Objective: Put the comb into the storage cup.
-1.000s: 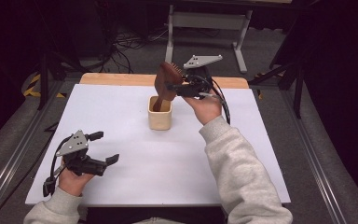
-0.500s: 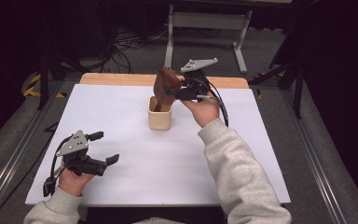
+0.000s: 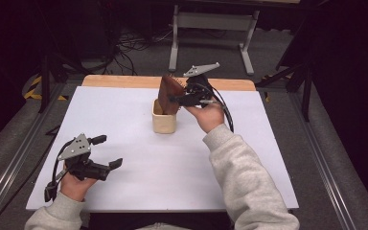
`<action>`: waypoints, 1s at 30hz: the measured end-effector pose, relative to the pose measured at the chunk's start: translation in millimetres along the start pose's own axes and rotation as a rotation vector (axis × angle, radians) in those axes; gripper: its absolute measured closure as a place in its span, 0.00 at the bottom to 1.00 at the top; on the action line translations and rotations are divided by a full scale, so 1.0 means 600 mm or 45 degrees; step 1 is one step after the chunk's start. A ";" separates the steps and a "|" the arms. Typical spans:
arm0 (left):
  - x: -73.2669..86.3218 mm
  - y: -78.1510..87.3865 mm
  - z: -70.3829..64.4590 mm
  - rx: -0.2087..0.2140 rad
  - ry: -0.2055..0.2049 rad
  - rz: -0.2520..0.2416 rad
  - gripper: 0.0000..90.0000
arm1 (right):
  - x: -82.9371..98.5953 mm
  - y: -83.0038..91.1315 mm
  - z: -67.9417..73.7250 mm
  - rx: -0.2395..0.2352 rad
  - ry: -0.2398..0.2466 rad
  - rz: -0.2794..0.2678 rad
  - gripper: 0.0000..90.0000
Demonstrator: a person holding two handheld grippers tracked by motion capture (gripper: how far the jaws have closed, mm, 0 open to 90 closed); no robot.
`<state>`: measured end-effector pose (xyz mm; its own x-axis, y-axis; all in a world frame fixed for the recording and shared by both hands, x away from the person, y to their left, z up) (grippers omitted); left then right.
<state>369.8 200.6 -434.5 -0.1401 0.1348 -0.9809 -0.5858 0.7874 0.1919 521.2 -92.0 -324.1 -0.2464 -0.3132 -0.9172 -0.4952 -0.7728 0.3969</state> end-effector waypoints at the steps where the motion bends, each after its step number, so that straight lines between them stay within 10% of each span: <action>1: 0.000 0.000 0.000 0.001 0.001 0.001 0.00 | 0.002 -0.001 -0.001 0.001 -0.003 0.007 0.61; 8: 0.001 -0.001 0.000 0.002 -0.001 0.003 0.00 | 0.006 0.001 -0.007 0.009 -0.025 0.008 0.56; 18: 0.001 -0.001 0.001 0.002 -0.003 0.000 0.00 | -0.014 0.037 -0.023 0.135 0.042 -0.160 0.05; 30: 0.000 -0.001 0.002 0.001 0.004 -0.006 0.00 | -0.025 0.103 -0.001 0.144 0.116 -0.279 0.00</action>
<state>370.7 200.9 -434.8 -0.1400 0.1293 -0.9817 -0.5856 0.7886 0.1874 494.7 -135.8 -285.9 -0.0490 -0.1973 -0.9791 -0.6196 -0.7629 0.1848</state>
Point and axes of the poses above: each handheld gripper's, and its own axes: y roughly backward along the jaws, x roughly out of its underside, z roughly to its left, the point moved 4 cm from there along -y, roughly forward along the jaws, and after that the axes turned 10 degrees about -z, right-handed, at the moved point
